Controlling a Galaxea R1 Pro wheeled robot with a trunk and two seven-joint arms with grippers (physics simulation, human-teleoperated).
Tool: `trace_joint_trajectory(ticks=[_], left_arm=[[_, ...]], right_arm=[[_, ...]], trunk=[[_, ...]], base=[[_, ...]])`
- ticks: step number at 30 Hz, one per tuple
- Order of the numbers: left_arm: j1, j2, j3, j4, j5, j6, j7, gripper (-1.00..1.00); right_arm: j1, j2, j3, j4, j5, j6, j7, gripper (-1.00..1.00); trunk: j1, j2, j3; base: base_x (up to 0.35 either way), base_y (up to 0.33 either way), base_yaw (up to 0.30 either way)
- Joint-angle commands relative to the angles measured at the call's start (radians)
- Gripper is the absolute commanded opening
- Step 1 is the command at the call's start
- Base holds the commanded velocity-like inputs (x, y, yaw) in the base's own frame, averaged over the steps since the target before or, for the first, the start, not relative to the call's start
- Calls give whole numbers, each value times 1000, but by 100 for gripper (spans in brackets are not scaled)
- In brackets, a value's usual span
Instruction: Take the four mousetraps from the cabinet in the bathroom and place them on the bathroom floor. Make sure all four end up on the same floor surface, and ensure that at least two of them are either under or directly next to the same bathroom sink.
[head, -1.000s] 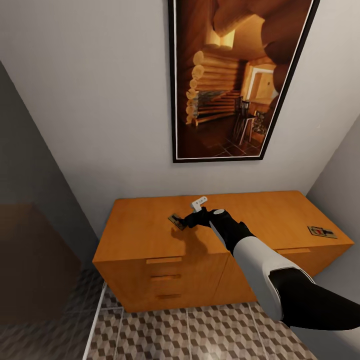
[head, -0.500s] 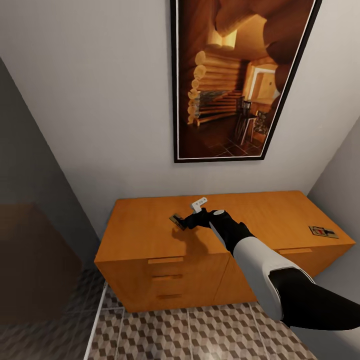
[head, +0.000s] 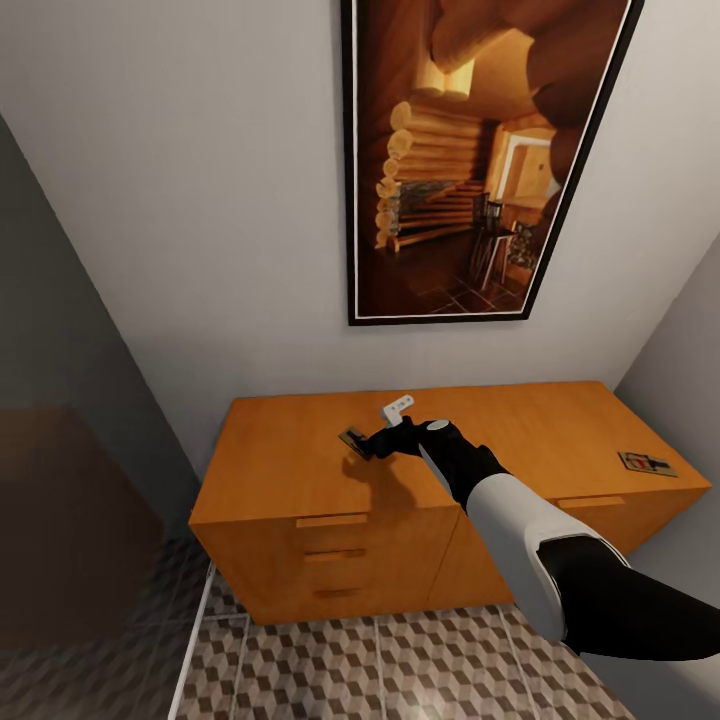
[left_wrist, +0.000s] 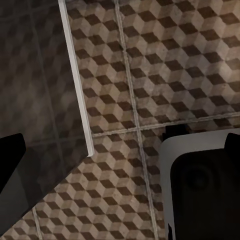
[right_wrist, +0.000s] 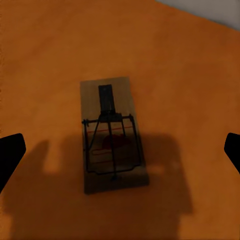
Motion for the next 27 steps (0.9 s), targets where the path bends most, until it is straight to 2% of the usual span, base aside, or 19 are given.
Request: trace_joint_trajectory(ticks=[1,27], left_arm=[[-1,-1,-9,4,7,-6,1,100],[-1,-1,-9,4,7,-5,1,100]], right_arm=[[0,0,0,-2,8,4,4,100],[0,0,0,9,9,4,4,100]], trunk=[[1,-2,-2],[1,-2,-35]], base=[[0,0,0],[0,0,0]])
